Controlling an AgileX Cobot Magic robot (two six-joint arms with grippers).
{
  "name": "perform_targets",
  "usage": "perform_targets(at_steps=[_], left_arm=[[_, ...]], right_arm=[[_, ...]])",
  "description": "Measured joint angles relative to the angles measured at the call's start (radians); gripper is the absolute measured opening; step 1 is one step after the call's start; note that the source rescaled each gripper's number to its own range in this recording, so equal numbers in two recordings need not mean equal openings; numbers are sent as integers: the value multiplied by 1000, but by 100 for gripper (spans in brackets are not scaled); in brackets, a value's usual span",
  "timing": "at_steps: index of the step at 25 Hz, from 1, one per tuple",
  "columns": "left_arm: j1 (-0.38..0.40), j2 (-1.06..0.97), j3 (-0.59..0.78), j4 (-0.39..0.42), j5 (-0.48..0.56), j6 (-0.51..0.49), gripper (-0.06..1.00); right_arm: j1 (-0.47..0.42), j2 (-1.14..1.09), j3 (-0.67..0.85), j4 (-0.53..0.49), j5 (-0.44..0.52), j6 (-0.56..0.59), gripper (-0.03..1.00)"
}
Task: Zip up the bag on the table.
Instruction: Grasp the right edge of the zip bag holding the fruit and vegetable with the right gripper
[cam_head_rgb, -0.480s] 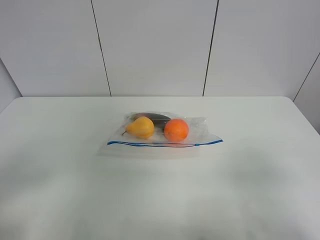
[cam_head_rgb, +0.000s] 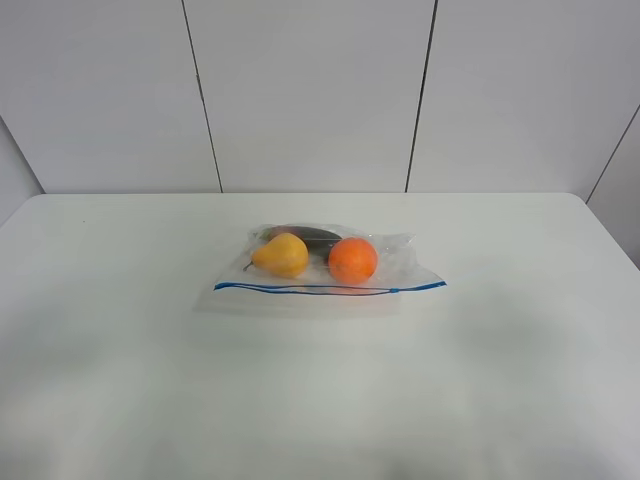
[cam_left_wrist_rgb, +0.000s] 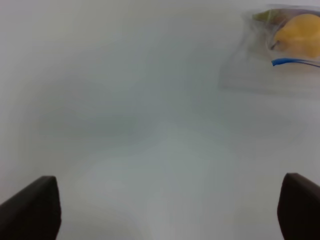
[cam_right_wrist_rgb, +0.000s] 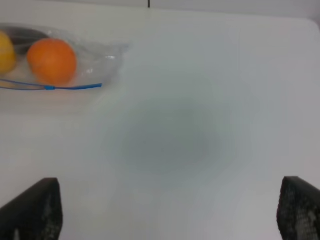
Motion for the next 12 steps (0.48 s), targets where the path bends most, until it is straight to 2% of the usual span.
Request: perform_targets(at_steps=[4, 12], left_arm=[[0, 0, 0, 0, 0, 0, 100], [0, 0, 0, 0, 0, 0, 100]], right_arm=[[0, 276, -136, 47, -2, 3, 100], [0, 887, -425, 221, -4, 4, 100]])
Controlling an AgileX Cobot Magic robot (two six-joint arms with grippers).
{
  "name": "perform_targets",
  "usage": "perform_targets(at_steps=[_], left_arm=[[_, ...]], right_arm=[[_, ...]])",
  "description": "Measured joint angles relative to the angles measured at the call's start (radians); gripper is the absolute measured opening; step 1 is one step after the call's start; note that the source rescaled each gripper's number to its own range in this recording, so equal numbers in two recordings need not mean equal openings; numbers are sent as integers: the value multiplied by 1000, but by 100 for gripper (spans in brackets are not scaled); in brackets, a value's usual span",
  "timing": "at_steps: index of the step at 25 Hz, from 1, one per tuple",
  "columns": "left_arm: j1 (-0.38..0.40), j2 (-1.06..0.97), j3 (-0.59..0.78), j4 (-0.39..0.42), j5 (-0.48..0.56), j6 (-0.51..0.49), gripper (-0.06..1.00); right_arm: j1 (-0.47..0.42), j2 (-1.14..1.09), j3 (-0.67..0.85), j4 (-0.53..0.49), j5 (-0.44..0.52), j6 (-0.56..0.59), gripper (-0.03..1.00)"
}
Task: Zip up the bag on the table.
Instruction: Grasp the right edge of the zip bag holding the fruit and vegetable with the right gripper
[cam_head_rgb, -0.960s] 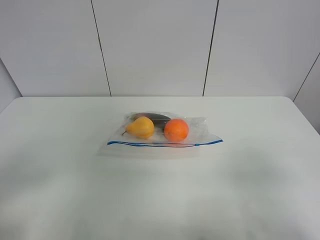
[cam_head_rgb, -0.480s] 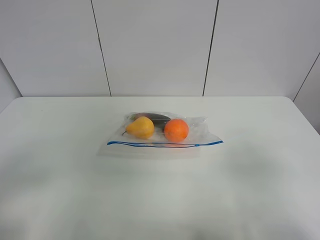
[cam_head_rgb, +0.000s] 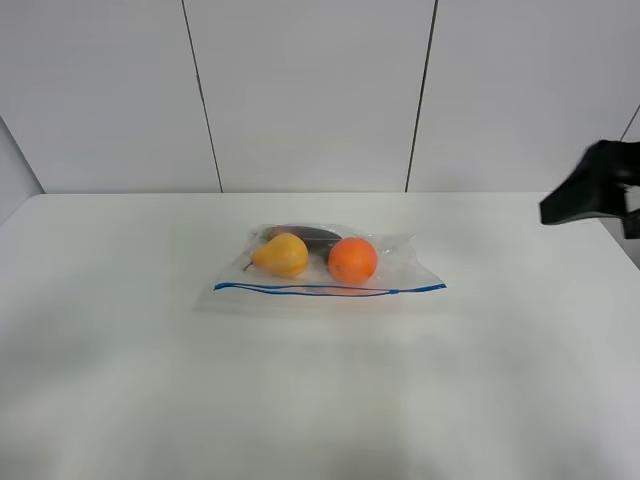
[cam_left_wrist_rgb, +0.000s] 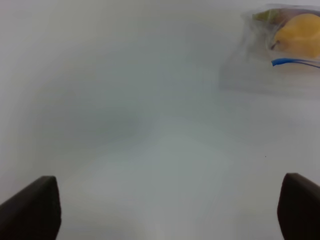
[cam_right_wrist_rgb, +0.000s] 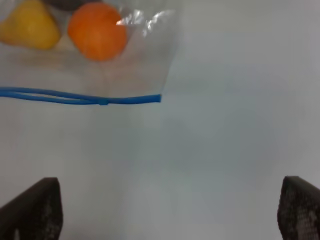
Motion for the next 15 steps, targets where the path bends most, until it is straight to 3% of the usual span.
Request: perform_targets(at_steps=[8, 15], left_arm=[[0, 0, 0, 0, 0, 0, 100], [0, 0, 0, 0, 0, 0, 100]], right_arm=[[0, 525, -187, 198, 36, -59, 98], [0, 800, -215, 399, 76, -172, 95]])
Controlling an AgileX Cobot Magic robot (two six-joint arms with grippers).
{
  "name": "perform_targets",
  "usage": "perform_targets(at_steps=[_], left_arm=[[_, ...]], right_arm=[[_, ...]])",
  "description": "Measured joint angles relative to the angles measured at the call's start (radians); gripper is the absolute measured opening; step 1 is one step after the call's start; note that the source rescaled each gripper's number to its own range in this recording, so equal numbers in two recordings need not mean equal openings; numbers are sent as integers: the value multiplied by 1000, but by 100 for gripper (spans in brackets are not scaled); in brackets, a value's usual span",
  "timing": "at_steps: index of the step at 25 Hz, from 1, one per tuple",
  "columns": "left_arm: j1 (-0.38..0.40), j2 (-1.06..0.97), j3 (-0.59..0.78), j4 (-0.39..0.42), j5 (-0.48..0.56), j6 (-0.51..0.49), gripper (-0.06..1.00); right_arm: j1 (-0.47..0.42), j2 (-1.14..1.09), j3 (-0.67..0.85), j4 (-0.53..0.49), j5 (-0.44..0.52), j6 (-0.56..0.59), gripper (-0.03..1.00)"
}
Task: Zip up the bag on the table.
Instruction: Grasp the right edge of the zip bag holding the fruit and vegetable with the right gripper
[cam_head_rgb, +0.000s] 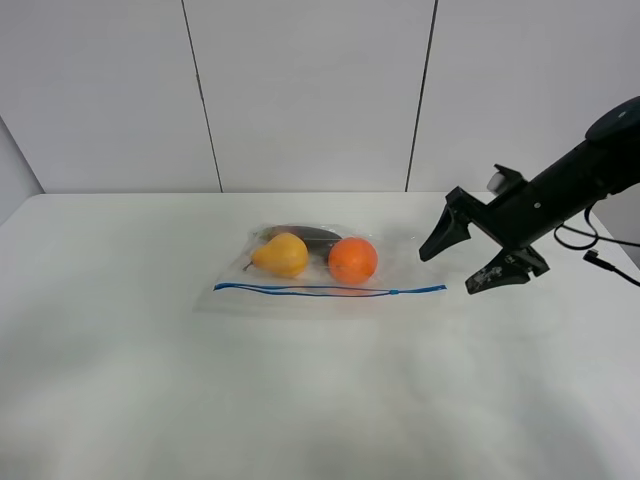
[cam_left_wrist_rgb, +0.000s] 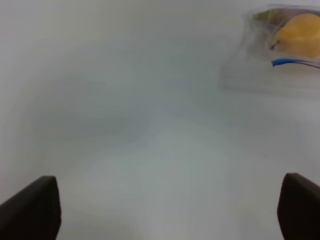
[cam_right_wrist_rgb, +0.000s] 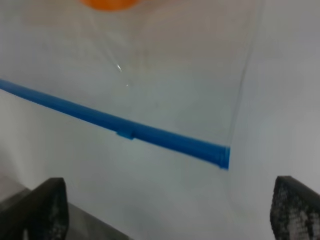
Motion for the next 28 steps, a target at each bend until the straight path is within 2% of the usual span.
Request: perform_targets(at_steps=[3, 12, 18, 28], left_arm=[[0, 0, 0, 0, 0, 0, 100], [0, 0, 0, 0, 0, 0, 100], [0, 0, 0, 0, 0, 0, 100], [0, 0, 0, 0, 0, 0, 100]], right_arm=[[0, 72, 0, 44, 6, -35, 91], [0, 171, -1, 202, -6, -93, 68], [0, 205, -1, 217, -30, -110, 52], [0, 205, -1, 222, -32, -121, 20]])
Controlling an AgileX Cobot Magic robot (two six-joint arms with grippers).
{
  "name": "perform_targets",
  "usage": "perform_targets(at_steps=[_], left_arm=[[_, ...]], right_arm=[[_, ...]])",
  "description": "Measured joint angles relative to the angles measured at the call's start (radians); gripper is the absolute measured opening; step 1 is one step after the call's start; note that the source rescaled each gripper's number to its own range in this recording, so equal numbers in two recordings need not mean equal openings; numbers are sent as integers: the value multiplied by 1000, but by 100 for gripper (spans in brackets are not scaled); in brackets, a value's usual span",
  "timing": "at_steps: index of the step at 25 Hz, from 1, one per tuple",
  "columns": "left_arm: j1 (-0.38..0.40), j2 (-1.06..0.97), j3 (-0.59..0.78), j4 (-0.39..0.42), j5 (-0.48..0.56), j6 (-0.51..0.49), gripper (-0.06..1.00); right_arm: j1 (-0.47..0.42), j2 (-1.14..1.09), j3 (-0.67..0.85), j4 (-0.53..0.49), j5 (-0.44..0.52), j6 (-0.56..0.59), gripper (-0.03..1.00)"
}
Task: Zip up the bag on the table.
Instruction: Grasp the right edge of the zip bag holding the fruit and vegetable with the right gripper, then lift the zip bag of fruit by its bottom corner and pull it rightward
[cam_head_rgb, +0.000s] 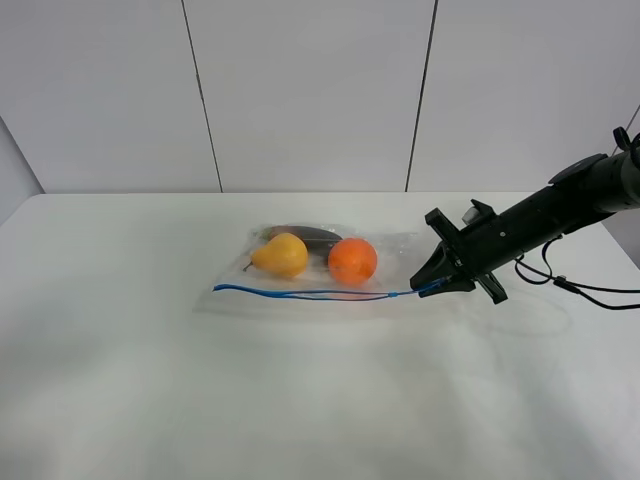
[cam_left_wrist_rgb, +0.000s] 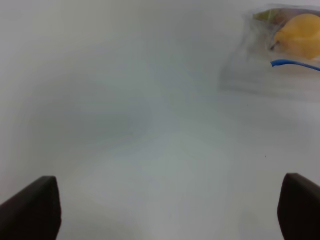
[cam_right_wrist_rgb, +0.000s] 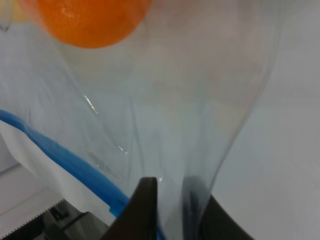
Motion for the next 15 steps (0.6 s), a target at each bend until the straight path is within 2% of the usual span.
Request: perform_targets(at_steps=[3, 8, 11, 15], left_arm=[[0, 0, 0, 0, 0, 0, 100], [0, 0, 0, 0, 0, 0, 100], [0, 0, 0, 0, 0, 0, 100], [0, 0, 0, 0, 0, 0, 100]], right_arm=[[0, 0, 0, 2, 0, -1, 16], [0, 0, 0, 6, 1, -12, 14], [0, 0, 0, 19, 9, -31, 2], [0, 0, 0, 49, 24, -45, 0]])
